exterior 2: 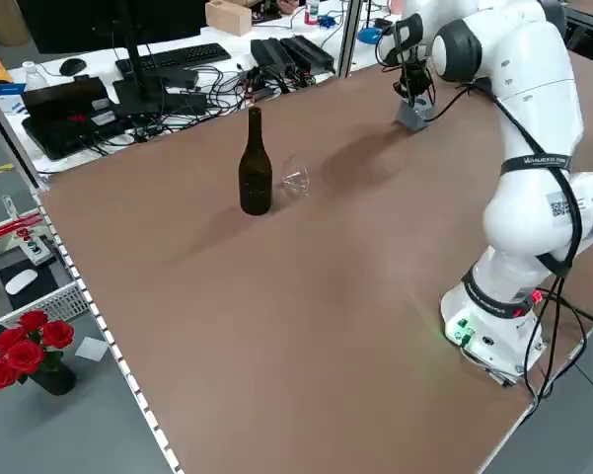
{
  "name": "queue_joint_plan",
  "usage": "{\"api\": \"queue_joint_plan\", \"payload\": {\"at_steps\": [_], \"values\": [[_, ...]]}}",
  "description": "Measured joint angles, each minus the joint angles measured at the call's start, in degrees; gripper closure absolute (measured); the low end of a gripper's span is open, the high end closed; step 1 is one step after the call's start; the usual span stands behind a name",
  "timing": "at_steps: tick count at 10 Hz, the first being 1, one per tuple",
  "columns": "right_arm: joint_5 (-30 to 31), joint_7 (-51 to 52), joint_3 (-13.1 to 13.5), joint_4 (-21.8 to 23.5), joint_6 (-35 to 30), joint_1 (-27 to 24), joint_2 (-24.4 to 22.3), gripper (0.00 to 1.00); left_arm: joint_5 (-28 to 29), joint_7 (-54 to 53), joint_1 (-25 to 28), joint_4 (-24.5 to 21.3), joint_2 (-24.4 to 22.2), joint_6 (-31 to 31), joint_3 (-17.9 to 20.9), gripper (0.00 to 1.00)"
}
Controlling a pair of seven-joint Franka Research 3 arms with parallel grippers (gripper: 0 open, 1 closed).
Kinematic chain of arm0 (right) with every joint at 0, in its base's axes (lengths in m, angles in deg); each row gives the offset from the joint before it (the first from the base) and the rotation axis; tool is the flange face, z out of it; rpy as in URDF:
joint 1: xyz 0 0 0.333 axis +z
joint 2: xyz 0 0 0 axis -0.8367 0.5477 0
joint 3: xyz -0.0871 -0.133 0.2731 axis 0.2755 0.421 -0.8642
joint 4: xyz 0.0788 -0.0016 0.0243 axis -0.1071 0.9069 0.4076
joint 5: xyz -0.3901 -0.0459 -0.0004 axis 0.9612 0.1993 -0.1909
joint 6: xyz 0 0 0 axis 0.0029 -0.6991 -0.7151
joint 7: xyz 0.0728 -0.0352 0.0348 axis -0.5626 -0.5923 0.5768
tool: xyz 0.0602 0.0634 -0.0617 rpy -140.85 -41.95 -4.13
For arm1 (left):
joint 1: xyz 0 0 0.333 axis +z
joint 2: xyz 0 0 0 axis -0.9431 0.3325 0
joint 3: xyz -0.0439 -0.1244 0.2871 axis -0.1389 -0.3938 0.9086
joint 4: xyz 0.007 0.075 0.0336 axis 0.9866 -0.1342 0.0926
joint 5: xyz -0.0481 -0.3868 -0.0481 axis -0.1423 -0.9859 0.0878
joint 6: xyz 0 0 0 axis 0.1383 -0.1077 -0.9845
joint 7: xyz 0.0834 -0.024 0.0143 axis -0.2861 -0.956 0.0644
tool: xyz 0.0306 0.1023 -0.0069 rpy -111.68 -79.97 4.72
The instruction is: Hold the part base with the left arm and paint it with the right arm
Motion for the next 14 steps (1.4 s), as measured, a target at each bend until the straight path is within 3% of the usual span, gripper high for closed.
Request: {"api": "queue_joint_plan", "payload": {"at_steps": [2,4,7,10,12,14], "values": [[2.32,-8.82,7.25,-0.27,-9.68,0.14,-0.19,0.96,0.0,0.0,0.02,0.07,0.0,0.0,-0.03,0.99],[6.26,-17.01,13.58,-0.07,-14.98,-0.02,-0.03,0.96,0.0,0.0,0.55,1.01,-1.35,-1.75,-0.25,0.99],[9.96,-21.1,19.86,0.49,-16.81,-0.28,0.68,0.96,0.0,-0.27,6.08,2.09,-10.97,-15.8,-0.5,0.98],[11.12,-21.06,21.59,1.61,-16.82,-1.92,3.22,0.96,2.49,-4.94,10.66,1.85,-19.84,-31.93,-0.51,0.54],[11.12,-20.97,21.61,1.7,-16.65,-2.92,6.44,0.96,9.48,-7.2,10.72,-0.77,-24.25,-34.86,-0.57,0.25],[11.12,-20.94,21.79,1.56,-16.28,-3.37,7.89,0.96,12.27,-5.73,12.36,-5.29,-30.53,-36.81,-0.26,0.01]]}}
